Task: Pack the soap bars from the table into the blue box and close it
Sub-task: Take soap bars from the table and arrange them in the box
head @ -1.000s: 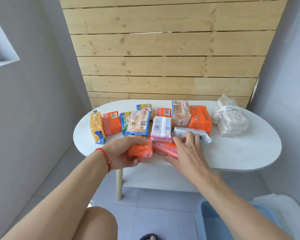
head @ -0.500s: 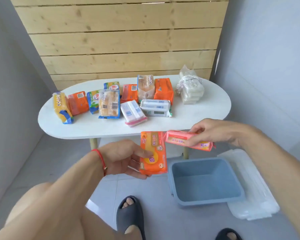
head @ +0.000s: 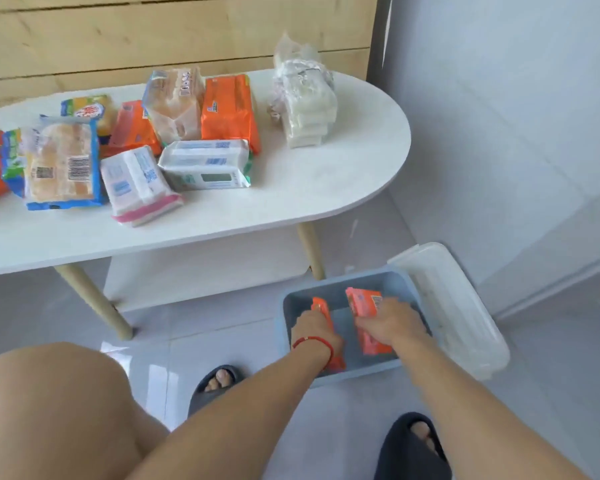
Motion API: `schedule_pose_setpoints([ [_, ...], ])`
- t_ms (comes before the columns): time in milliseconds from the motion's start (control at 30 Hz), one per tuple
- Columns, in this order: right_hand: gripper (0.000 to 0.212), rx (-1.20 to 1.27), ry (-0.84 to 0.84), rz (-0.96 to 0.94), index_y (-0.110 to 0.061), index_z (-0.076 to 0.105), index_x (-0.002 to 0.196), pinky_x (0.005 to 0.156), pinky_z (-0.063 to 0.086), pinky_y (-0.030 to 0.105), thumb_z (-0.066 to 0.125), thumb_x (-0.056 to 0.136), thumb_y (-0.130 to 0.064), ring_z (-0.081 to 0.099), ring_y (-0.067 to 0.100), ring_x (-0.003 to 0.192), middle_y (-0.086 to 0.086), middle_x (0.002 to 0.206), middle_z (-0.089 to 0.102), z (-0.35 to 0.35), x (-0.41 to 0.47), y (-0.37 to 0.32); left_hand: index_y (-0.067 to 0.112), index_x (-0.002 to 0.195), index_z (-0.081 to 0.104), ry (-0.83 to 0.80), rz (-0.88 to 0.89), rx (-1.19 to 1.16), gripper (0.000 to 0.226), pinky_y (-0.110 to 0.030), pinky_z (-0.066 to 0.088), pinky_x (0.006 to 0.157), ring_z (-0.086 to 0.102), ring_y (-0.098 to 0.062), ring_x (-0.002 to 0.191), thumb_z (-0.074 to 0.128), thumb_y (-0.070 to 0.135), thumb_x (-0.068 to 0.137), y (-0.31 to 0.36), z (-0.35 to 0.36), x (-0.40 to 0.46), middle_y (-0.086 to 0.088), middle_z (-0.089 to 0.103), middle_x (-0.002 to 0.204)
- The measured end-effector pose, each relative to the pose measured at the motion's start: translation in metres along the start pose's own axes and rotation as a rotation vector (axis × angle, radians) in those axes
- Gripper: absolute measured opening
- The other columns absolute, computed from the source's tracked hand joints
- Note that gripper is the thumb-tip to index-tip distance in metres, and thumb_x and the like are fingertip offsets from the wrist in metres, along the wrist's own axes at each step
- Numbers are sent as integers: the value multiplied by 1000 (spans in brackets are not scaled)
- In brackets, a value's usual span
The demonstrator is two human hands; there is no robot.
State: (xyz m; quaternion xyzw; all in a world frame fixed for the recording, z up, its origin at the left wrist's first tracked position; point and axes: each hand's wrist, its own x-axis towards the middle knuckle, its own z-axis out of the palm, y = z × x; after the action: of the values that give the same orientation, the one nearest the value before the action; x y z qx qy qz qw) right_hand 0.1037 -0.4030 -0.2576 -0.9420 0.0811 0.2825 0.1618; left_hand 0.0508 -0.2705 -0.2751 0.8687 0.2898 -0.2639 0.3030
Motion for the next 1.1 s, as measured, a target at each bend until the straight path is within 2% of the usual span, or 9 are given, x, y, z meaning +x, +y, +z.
schedule_pose_setpoints([
  [200,74,-121,-104,52,-15,54,134,95,54,41,74,77,-58,64,30,121,7,129,65,58,52,7,5,143,42,-32,-84,67,51,-39,48,106,59,-33,127,54,30,100,-10,46,45,-16,59,138],
  [300,72,-127,-185,90,-11,47,139,103,52,43,75,83,-47,59,32,128,10,137,60,74,67,12,-8,151,22,2,-23,291,53,-40,44,109,50,-36,134,39,14,105,-16,63,46,-27,43,148],
  [400,57,-50,-235,105,-10,46,140,109,48,46,62,93,-38,55,36,132,15,142,57,78,77,9,-8,149,29,57,14,449,49,-39,50,102,45,-40,132,40,4,102,-13,74,41,-33,30,150],
  [533,59,-74,-226,54,-13,39,150,110,46,42,57,94,-19,53,35,135,15,146,54,86,83,13,-5,143,44,-59,35,462,41,-44,43,110,44,-42,133,37,3,103,-10,73,42,-33,33,147],
  [733,45,-7,-369,-82,-20,60,134,104,52,38,67,90,-27,63,32,121,11,133,66,100,72,9,-1,144,42,-80,17,383,50,-39,45,109,52,-38,130,53,13,97,-19,65,32,-27,40,144],
  [900,40,-218,-223,-262,-18,47,134,99,50,46,57,96,-23,57,36,124,13,132,55,104,63,-5,5,128,60,177,152,189,42,-38,49,102,55,-31,122,42,3,90,-37,57,11,-15,59,128],
  [967,42,-276,-178,-422,-23,46,136,100,48,49,55,96,-26,48,35,128,10,135,46,110,55,-12,11,102,72,313,288,188,34,-41,56,85,64,-29,100,42,9,87,-49,55,-6,-6,71,104],
  [1033,50,-342,-224,-601,-31,43,143,109,41,49,55,95,-30,36,31,137,4,145,39,118,47,-15,16,71,68,404,416,269,28,-38,51,64,62,-26,73,41,12,79,-65,56,-26,-1,69,74],
  [1100,62,-373,-339,-683,-40,35,152,119,28,49,56,94,-32,25,26,146,-4,156,32,124,44,-19,18,61,62,479,523,371,26,-36,45,58,55,-25,61,42,13,77,-82,59,-34,-1,63,62],
])
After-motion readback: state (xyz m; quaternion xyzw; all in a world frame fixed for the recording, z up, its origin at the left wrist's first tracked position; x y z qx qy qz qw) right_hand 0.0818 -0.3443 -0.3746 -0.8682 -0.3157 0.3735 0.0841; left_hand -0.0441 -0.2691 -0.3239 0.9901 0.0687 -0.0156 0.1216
